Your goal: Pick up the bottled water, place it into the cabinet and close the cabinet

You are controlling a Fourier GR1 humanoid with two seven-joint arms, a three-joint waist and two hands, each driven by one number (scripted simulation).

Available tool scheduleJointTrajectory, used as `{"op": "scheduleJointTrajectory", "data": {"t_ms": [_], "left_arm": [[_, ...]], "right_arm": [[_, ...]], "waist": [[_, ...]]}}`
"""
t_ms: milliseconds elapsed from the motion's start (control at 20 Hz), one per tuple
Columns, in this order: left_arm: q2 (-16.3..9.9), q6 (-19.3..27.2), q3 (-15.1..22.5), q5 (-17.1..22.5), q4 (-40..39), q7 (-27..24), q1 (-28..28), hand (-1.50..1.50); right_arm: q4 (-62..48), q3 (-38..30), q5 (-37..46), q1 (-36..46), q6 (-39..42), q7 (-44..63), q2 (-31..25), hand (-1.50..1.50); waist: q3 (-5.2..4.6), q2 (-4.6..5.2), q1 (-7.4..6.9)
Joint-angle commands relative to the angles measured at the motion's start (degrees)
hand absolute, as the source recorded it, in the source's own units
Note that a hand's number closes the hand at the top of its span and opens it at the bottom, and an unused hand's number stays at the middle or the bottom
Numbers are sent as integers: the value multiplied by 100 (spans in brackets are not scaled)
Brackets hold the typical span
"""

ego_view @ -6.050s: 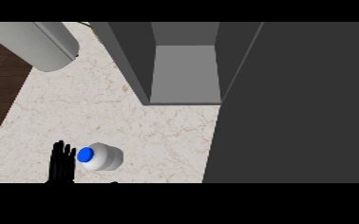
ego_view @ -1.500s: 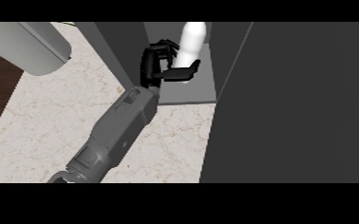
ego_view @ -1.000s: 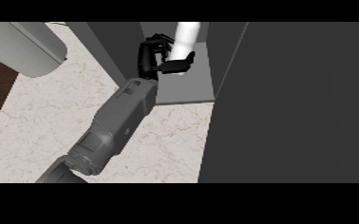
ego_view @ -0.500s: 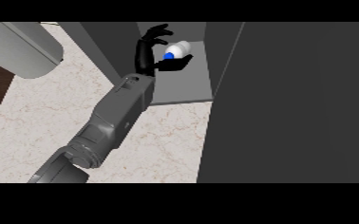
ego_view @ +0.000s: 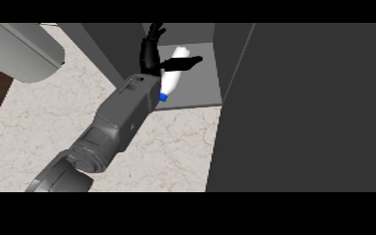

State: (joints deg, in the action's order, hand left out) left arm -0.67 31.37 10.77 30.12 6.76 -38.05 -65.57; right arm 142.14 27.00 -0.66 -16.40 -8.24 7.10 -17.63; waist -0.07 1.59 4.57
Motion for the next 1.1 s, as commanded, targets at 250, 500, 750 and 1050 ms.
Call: {"op": "scheduleJointTrajectory", "data": {"t_ms": [250, 500, 750, 1050], "left_arm": [[65, -319, 21, -180, -148, 153, -409, -150], [66, -1303, -111, -12, 283, -469, -28, -150], [67, -2066, -79, 87, 525, -136, -189, -150], [67, -2243, 158, 496, 1419, 251, 245, -150]], "right_arm": [[259, 251, 120, -194, -70, 123, 129, -150], [620, -60, -179, -351, 60, 193, -56, -150], [243, 214, 254, -102, -41, 164, 156, -150], [178, -36, 112, -281, 91, 9, 8, -150]], "waist": [[-1, -29, -31], [-3, -35, -1], [0, -90, -144], [8, -160, -296]]}}
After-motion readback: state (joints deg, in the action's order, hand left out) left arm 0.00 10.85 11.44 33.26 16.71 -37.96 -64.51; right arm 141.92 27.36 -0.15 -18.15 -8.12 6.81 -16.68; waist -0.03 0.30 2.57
